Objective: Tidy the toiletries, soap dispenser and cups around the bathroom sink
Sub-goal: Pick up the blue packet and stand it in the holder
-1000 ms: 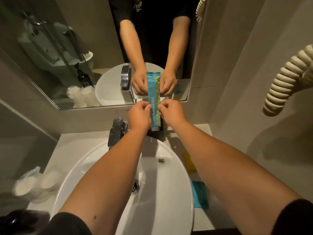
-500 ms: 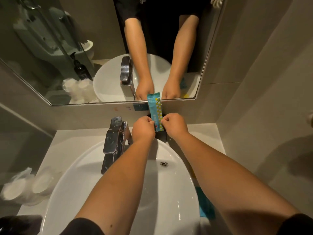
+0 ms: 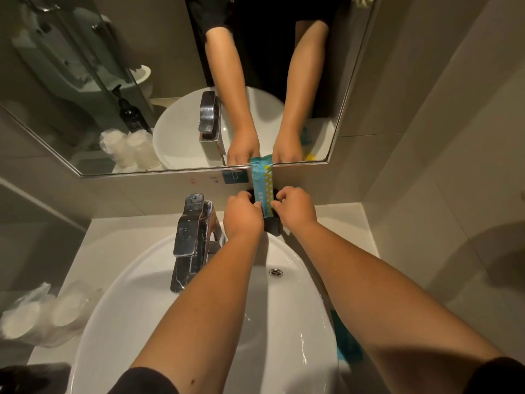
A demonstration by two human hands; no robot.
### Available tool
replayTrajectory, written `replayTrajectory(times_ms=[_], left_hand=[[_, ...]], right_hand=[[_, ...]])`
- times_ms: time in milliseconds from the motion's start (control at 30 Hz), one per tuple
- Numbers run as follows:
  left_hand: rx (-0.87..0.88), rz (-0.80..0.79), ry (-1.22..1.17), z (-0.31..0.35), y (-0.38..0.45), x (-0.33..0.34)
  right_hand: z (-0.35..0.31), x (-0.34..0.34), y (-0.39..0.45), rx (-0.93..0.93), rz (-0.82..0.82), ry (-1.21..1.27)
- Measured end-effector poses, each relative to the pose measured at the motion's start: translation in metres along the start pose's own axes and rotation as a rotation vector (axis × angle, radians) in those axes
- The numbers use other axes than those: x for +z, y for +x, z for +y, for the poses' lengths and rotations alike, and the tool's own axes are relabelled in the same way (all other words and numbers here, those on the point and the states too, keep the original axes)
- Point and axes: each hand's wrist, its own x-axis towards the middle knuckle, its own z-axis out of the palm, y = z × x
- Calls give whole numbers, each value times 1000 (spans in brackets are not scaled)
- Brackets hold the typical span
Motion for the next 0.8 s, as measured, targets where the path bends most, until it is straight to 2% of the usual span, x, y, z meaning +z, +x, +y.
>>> replayTrajectory(times_ms=[100, 167, 233, 333, 433, 500, 667, 800], left_hand=[[37, 84, -37, 2, -18, -5], [128, 130, 27, -3, -36, -8], [310, 128, 148, -15, -56, -7], [655, 43, 387, -42, -74, -3], [954, -62, 449, -58, -72, 2], [1085, -96, 487, -63, -66, 7], [1189, -218, 650, -69, -48, 14], [1203, -220, 658, -73, -45, 18]], right_hand=[[3, -15, -9, 0, 2, 40], [10, -30, -21, 10, 20, 59], [22, -46, -40, 38, 47, 53], [46, -65, -74, 95, 88, 83], [72, -75, -105, 136, 134, 43], [91, -77, -122, 165, 133, -13], [135, -72, -160, 210, 79, -130], [154, -54, -189, 244, -20, -302]])
